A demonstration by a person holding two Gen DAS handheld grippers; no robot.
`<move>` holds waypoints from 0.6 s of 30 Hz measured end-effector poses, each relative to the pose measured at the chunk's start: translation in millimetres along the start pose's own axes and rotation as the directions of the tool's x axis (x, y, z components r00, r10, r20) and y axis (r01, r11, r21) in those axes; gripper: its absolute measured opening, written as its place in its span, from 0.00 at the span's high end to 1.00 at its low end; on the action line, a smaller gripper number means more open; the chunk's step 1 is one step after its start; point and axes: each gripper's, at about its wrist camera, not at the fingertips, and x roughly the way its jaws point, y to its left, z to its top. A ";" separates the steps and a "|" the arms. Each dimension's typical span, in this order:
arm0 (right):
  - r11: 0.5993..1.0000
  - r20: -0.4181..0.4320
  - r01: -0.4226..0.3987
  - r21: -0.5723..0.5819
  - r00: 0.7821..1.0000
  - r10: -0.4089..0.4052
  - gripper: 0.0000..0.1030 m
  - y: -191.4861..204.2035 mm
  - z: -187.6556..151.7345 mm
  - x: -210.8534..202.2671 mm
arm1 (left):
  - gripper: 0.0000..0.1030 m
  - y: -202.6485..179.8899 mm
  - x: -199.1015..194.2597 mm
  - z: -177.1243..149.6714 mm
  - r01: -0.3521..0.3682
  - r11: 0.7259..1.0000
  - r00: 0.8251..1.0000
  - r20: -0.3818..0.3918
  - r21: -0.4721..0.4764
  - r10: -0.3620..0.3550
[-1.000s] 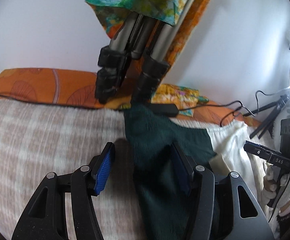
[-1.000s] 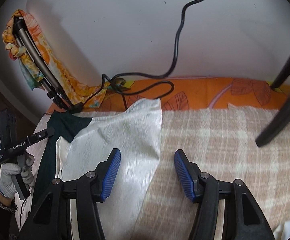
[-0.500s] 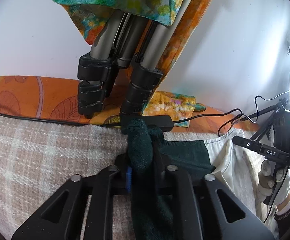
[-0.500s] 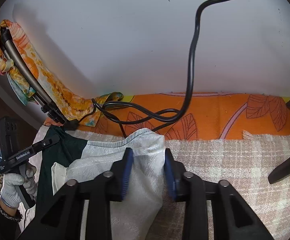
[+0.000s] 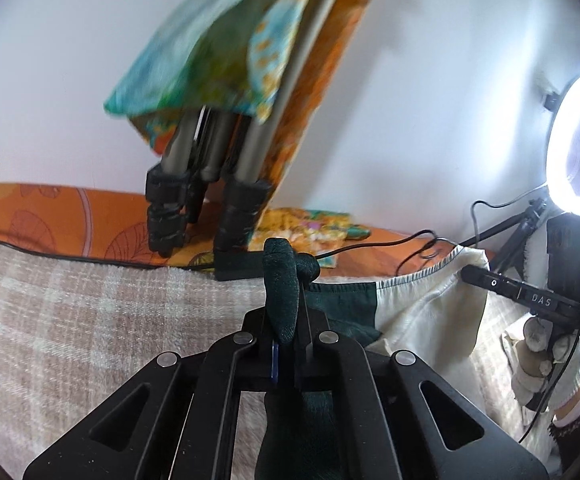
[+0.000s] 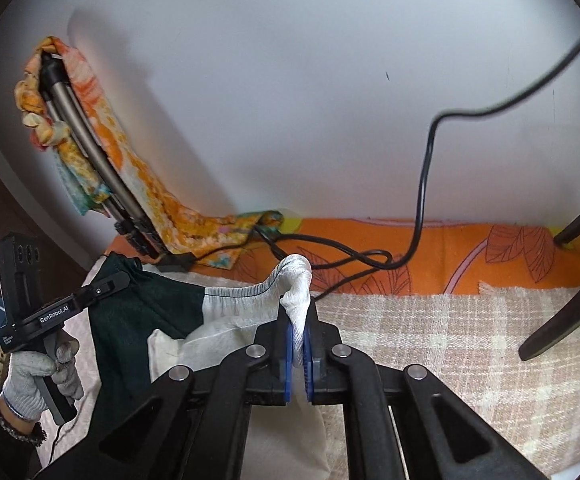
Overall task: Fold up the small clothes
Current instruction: 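Close the left tool on the dark green collar end while the right tool grips the cream end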
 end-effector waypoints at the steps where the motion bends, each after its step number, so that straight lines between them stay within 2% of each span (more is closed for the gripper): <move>1: 1.000 0.010 -0.001 -0.008 1.000 0.001 0.98 4.0 0.8 -7.0 | 0.97 -2.8 -5.6 0.0 0.001 1.000 1.000 0.006 0.004 -0.001; 10: 0.998 0.060 -0.016 -0.056 0.998 0.019 0.98 31.6 -7.2 -54.1 | 0.97 -22.0 -58.7 -10.8 0.011 0.999 0.998 0.055 0.030 -0.013; 18: 0.996 0.080 -0.027 -0.081 0.996 0.034 0.98 51.0 -33.2 -105.8 | 0.97 -45.1 -89.9 -32.1 0.028 0.999 0.998 0.061 0.045 -0.031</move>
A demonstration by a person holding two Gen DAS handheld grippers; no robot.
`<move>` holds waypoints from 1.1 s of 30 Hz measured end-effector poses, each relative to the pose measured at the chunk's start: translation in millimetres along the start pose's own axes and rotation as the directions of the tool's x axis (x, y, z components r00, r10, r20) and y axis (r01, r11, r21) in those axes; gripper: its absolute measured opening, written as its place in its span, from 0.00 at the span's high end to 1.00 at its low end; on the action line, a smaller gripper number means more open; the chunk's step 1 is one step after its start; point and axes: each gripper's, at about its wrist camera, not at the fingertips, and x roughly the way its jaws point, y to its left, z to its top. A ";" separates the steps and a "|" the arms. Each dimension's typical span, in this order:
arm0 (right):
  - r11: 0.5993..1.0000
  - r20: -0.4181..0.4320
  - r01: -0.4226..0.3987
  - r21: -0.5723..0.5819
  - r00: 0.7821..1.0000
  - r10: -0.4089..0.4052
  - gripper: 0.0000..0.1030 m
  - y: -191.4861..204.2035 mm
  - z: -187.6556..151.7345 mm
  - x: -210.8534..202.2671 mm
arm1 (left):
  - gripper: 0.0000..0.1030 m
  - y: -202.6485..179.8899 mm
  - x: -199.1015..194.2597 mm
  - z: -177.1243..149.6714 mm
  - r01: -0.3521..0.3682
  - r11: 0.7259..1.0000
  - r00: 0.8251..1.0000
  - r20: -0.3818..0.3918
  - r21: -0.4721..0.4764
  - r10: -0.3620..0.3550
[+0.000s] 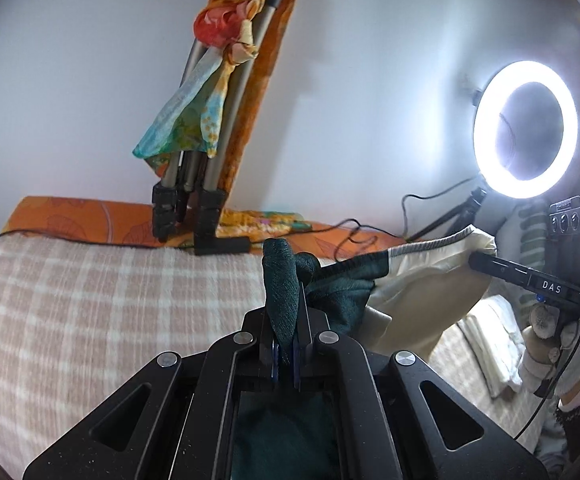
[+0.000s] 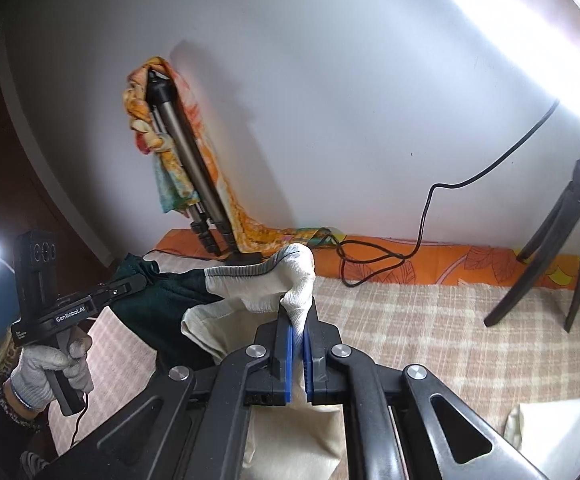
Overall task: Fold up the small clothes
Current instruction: 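Lift the collar end with both tools and fold it over onto the hem fold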
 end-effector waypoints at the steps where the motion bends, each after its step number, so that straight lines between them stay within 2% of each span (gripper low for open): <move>1: 1.000 0.000 0.001 -0.006 1.000 -0.001 0.98 4.2 -4.5 -7.5 | 0.97 -2.4 -4.0 -2.0 0.000 1.000 1.000 0.000 0.001 0.000; 10: 0.999 -0.004 -0.010 -0.036 1.000 0.010 0.98 33.8 -53.5 -58.6 | 0.97 -27.6 -54.5 -45.8 0.016 1.000 1.000 -0.007 0.026 -0.016; 14: 0.998 -0.009 0.000 -0.061 1.000 0.000 0.98 47.9 -92.8 -77.2 | 0.98 -32.9 -68.8 -72.3 0.032 0.998 0.999 -0.034 0.051 -0.031; 22: 0.994 -0.064 0.023 -0.102 0.997 -0.030 0.98 64.8 -166.2 -88.3 | 0.97 -38.5 -85.9 -131.8 0.024 0.993 0.995 -0.099 0.119 -0.012; 26: 0.987 -0.072 0.048 -0.154 0.996 -0.060 0.98 68.8 -186.8 -90.0 | 0.97 -39.6 -92.6 -151.1 0.020 0.988 0.994 -0.112 0.153 -0.002; 29: 0.977 -0.075 0.072 -0.199 0.993 -0.089 0.96 72.2 -199.0 -91.3 | 0.91 -42.4 -98.5 -162.5 0.026 0.982 0.992 -0.124 0.186 -0.002; 33: 0.959 -0.071 0.098 -0.266 0.990 -0.121 0.93 79.8 -214.5 -97.0 | 0.88 -49.5 -108.9 -175.8 0.018 0.962 0.989 -0.143 0.271 0.022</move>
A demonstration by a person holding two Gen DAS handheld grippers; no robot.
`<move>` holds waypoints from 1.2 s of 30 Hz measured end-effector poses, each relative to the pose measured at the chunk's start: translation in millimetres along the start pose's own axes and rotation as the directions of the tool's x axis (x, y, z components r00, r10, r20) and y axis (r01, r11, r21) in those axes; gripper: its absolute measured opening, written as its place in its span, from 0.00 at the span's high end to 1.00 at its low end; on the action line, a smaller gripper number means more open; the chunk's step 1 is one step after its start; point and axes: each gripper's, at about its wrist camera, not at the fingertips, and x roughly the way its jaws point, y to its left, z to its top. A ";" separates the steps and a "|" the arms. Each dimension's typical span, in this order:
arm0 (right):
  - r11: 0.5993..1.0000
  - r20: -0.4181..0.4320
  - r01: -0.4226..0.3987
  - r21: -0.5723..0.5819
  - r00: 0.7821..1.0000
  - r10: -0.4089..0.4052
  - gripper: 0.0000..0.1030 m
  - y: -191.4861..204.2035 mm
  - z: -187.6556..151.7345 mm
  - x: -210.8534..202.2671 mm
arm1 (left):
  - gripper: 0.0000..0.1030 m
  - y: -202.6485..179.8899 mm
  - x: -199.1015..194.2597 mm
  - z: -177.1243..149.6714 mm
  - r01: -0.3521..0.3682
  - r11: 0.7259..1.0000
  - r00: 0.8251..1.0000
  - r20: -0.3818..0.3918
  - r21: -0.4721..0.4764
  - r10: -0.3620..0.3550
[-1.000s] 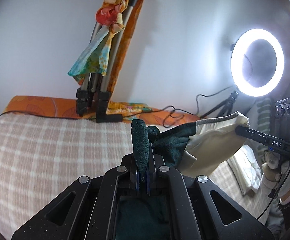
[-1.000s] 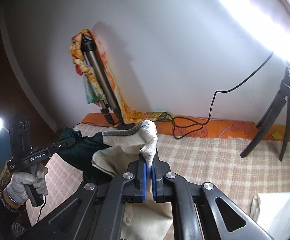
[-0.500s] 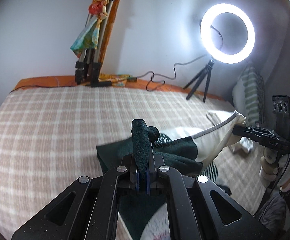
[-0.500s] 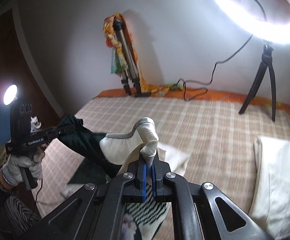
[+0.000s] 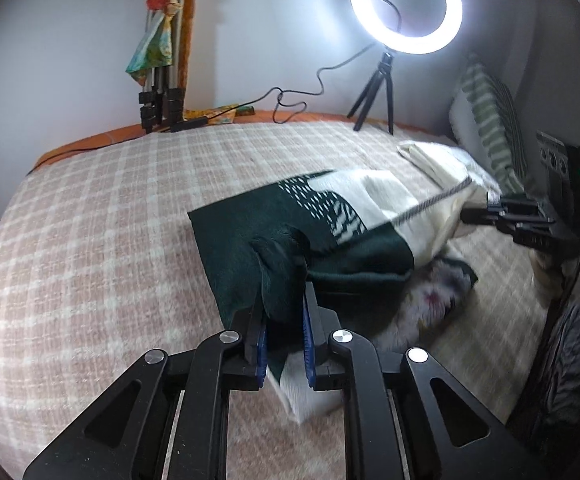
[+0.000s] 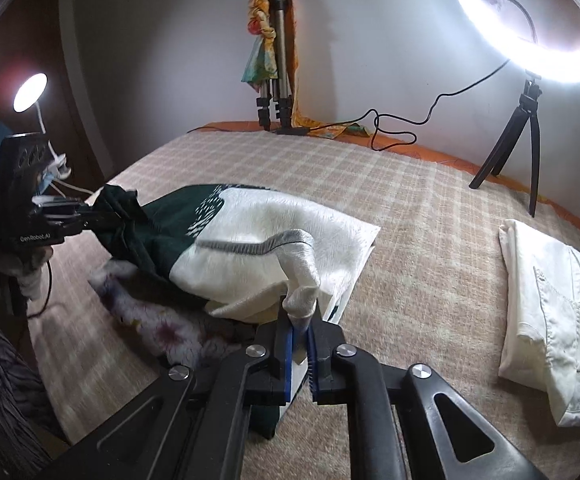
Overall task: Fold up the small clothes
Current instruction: 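Lift the collar end with both tools and fold it over onto the hem fold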
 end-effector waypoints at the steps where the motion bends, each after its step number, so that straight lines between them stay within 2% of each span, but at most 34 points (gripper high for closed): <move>1: 1.000 0.001 0.007 -0.026 1.000 -0.007 0.92 3.3 -4.7 -2.9 | 0.88 -2.0 -3.4 -3.7 -0.005 1.000 1.000 -0.007 0.023 0.006; 3: 0.998 -0.003 0.013 -0.065 1.000 -0.013 0.87 9.0 -11.5 -8.3 | 0.88 -4.6 -11.3 -11.3 -0.012 0.999 1.000 -0.017 0.052 0.013; 7: 0.991 -0.014 0.023 -0.131 1.000 -0.025 0.84 16.8 -26.8 -23.3 | 0.88 -6.0 -30.6 -28.5 -0.002 0.997 0.999 -0.035 0.082 0.004; 10: 0.991 -0.018 0.019 -0.129 1.000 -0.021 0.79 14.8 -36.3 -35.2 | 0.88 -9.0 -42.4 -38.3 0.003 0.992 0.999 -0.053 0.126 0.003; 12: 0.992 -0.008 0.013 -0.123 1.000 -0.014 0.70 12.7 -40.4 -43.6 | 0.88 -11.3 -48.2 -42.4 0.003 0.990 0.998 -0.062 0.141 0.006; 15: 0.997 0.002 -0.028 -0.072 1.000 0.028 0.69 6.5 -41.0 -49.4 | 0.88 -9.6 -56.6 -42.6 0.028 0.992 0.998 -0.056 0.121 -0.021; 17: 0.997 0.018 -0.070 -0.017 0.997 0.071 0.69 -0.6 -39.2 -51.2 | 0.88 -6.3 -63.1 -38.8 0.026 0.995 0.999 -0.025 0.094 -0.023; 19: 0.993 0.035 -0.108 0.038 0.994 0.106 0.69 -6.9 -37.2 -52.0 | 0.88 -1.0 -68.9 -31.3 0.060 0.997 0.998 0.013 0.050 -0.061; 22: 0.978 0.088 -0.161 0.131 0.985 0.150 0.69 -18.3 -29.4 -50.9 | 0.87 1.9 -63.8 -20.0 0.038 0.999 0.998 0.040 0.024 -0.039; 24: 0.979 0.091 -0.146 0.141 0.987 0.134 0.66 -17.2 -21.2 -42.5 | 0.86 2.1 -49.9 -13.1 0.035 0.999 0.999 0.036 0.015 -0.035; 27: 0.988 0.044 -0.116 0.099 0.993 0.112 0.66 -5.4 -12.5 -17.5 | 0.86 -8.0 -20.8 -7.3 0.034 0.998 0.999 -0.009 0.058 -0.034; 29: 0.995 -0.021 -0.095 0.042 0.995 0.095 0.71 8.7 -15.3 -0.5 | 0.86 -20.3 -6.6 -11.3 0.070 0.991 0.996 -0.063 0.111 -0.063; 30: 0.995 -0.040 -0.103 0.018 0.994 0.104 0.76 13.6 -18.1 2.4 | 0.86 -27.8 0.5 -15.5 0.086 0.985 0.992 -0.102 0.151 -0.071; 33: 0.984 -0.138 -0.130 -0.123 0.984 0.113 0.81 35.5 -34.3 7.6 | 0.87 -47.9 16.3 -39.1 0.121 0.954 0.970 -0.237 0.272 -0.056; 34: 0.974 -0.181 -0.124 -0.191 0.979 0.090 0.81 42.7 -42.9 8.6 | 0.86 -49.9 15.5 -46.0 0.120 0.948 0.969 -0.242 0.295 -0.047; 36: 0.962 -0.213 -0.125 -0.242 0.974 0.073 0.81 45.0 -51.4 5.3 | 0.86 -45.0 10.1 -46.9 0.142 0.956 0.964 -0.257 0.256 -0.074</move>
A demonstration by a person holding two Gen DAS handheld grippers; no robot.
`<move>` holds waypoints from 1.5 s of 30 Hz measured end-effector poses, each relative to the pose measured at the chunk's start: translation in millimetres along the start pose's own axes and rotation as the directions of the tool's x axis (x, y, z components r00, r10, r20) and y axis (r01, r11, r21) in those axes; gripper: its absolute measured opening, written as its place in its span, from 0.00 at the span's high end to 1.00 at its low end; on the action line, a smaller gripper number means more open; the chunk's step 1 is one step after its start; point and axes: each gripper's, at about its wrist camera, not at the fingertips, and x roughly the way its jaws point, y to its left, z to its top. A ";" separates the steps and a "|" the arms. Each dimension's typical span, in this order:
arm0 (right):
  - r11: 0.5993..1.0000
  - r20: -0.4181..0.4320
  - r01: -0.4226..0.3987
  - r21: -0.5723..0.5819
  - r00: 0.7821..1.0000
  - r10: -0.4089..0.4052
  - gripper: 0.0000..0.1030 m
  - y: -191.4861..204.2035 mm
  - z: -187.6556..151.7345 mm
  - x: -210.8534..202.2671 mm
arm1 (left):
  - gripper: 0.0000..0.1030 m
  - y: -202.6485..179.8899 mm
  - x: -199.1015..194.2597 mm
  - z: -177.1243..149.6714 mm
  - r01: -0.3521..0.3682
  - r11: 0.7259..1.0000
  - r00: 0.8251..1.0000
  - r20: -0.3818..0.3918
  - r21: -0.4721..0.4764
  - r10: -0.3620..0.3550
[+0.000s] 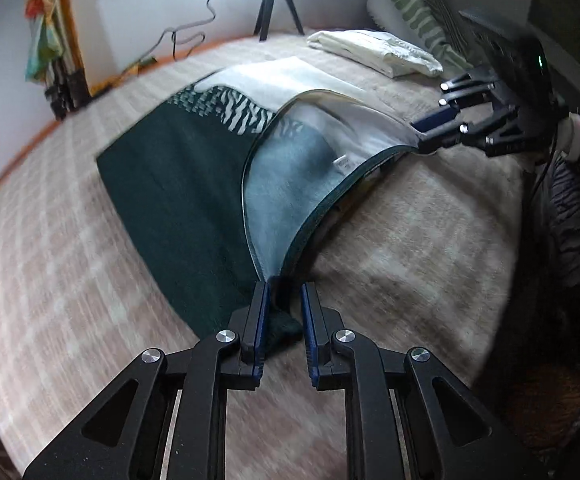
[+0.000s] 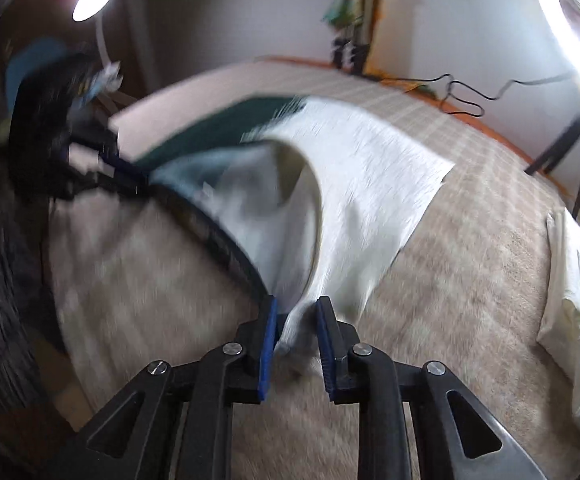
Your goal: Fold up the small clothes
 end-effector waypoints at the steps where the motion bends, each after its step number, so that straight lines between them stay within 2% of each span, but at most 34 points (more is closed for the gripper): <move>1: 1.000 0.002 -0.010 0.006 1.000 0.010 0.81 -2.3 -2.2 -4.5 | 0.86 3.8 -5.1 -0.4 0.004 1.000 1.000 0.013 -0.027 -0.003; 4: 0.996 0.071 -0.060 0.072 0.996 0.055 0.80 -19.2 -1.5 -26.0 | 0.86 10.1 -21.5 3.3 0.004 0.997 0.998 0.062 -0.072 0.001; 6: 0.986 0.148 -0.101 0.132 0.986 0.081 0.70 -33.5 3.3 -39.7 | 0.86 14.5 -32.2 9.7 0.027 0.993 0.993 0.114 -0.113 -0.014; 7: 0.981 0.173 -0.118 0.155 0.981 0.090 0.70 -37.7 5.5 -42.3 | 0.86 16.4 -36.6 15.8 0.032 0.990 0.989 0.147 -0.136 -0.012; 9: 0.969 0.220 -0.122 0.216 0.973 0.074 0.70 -51.9 16.1 -45.7 | 0.86 20.6 -40.3 30.8 0.027 0.986 0.980 0.198 -0.165 0.006; 12: 0.943 0.241 -0.081 0.324 0.971 0.001 0.70 -76.8 33.7 -34.5 | 0.86 21.9 -35.5 60.1 0.025 0.978 0.964 0.265 -0.206 0.031; 14: 0.905 0.223 -0.074 0.419 0.975 -0.024 0.69 -99.3 43.3 -19.1 | 0.86 23.0 -26.1 84.3 0.048 0.971 0.957 0.290 -0.236 0.023; 16: 0.860 0.205 -0.078 0.504 0.978 -0.031 0.67 -122.0 49.5 -3.7 | 0.86 20.6 -10.1 107.9 0.019 0.970 0.957 0.285 -0.243 0.053; 18: 0.809 0.193 -0.096 0.581 0.981 -0.023 0.61 -145.4 52.5 10.1 | 0.86 19.4 3.2 119.9 0.008 0.967 0.956 0.285 -0.255 0.067; 19: 0.765 0.205 -0.136 0.629 0.979 0.006 0.59 -158.1 51.3 18.6 | 0.86 19.5 10.4 124.7 0.010 0.966 0.958 0.281 -0.258 0.065; 21: 0.704 0.232 -0.212 0.678 0.970 0.068 0.48 -172.4 49.9 30.5 | 0.86 20.5 25.5 132.1 -0.020 0.965 0.961 0.262 -0.261 0.091; 22: 0.664 0.244 -0.237 0.710 0.966 0.084 0.47 -180.2 48.5 38.6 | 0.86 20.9 33.5 134.9 -0.034 0.966 0.965 0.244 -0.257 0.099; 23: 0.642 0.248 -0.252 0.724 0.964 0.099 0.46 -184.0 48.4 45.6 | 0.86 22.2 40.6 136.5 -0.046 0.966 0.968 0.229 -0.255 0.107; 25: 0.626 0.232 -0.250 0.739 0.966 0.111 0.47 -186.4 50.9 57.1 | 0.86 23.5 54.5 136.1 -0.057 0.966 0.975 0.195 -0.253 0.109; 26: 0.628 0.228 -0.252 0.736 0.966 0.121 0.51 -185.4 53.4 62.2 | 0.86 22.7 62.4 134.8 -0.070 0.967 0.978 0.173 -0.245 0.115; 27: 0.634 0.224 -0.257 0.729 0.965 0.133 0.70 -184.2 56.5 66.0 | 0.86 21.6 68.1 133.8 -0.084 0.969 0.980 0.155 -0.234 0.122; 29: 0.661 0.211 -0.235 0.713 0.970 0.118 0.88 -178.7 65.5 67.2 | 0.86 17.9 83.7 130.0 -0.125 0.971 0.982 0.113 -0.205 0.150; 30: 0.677 0.207 -0.219 0.702 0.973 0.100 0.95 -178.4 67.7 63.6 | 0.86 15.9 88.4 127.3 -0.139 0.971 0.980 0.115 -0.194 0.163; 31: 0.702 0.189 -0.176 0.691 0.980 0.059 0.98 -176.7 71.7 58.2 | 0.86 12.9 89.4 125.7 -0.155 0.971 0.975 0.132 -0.183 0.181; 33: 0.744 0.149 -0.064 0.665 0.988 -0.048 0.98 -174.0 79.5 46.5 | 0.83 11.5 87.4 128.1 -0.152 0.973 0.976 0.126 -0.175 0.175; 35: 0.763 0.159 -0.044 0.645 0.984 -0.077 0.96 -172.4 86.3 36.2 | 0.83 15.8 80.3 127.3 -0.125 0.970 0.979 0.135 -0.208 0.155; 37: 0.794 0.220 -0.099 0.600 0.974 -0.045 0.94 -165.2 96.1 25.2 | 0.83 19.4 67.3 126.3 -0.103 0.968 0.977 0.160 -0.228 0.141; 39: 0.832 0.279 -0.178 0.525 0.960 0.030 0.93 -149.3 110.0 20.1 | 0.82 24.1 54.6 124.4 -0.109 0.964 0.969 0.190 -0.244 0.158; 41: 0.866 0.278 -0.178 0.468 0.959 0.047 0.93 -131.2 126.1 25.4 | 0.82 35.8 46.7 121.6 -0.120 0.950 0.962 0.204 -0.289 0.184; 45: 0.870 0.222 -0.207 0.447 0.968 0.116 0.93 -112.7 151.4 56.8 | 0.82 63.5 44.5 118.9 -0.105 0.911 0.957 0.208 -0.398 0.201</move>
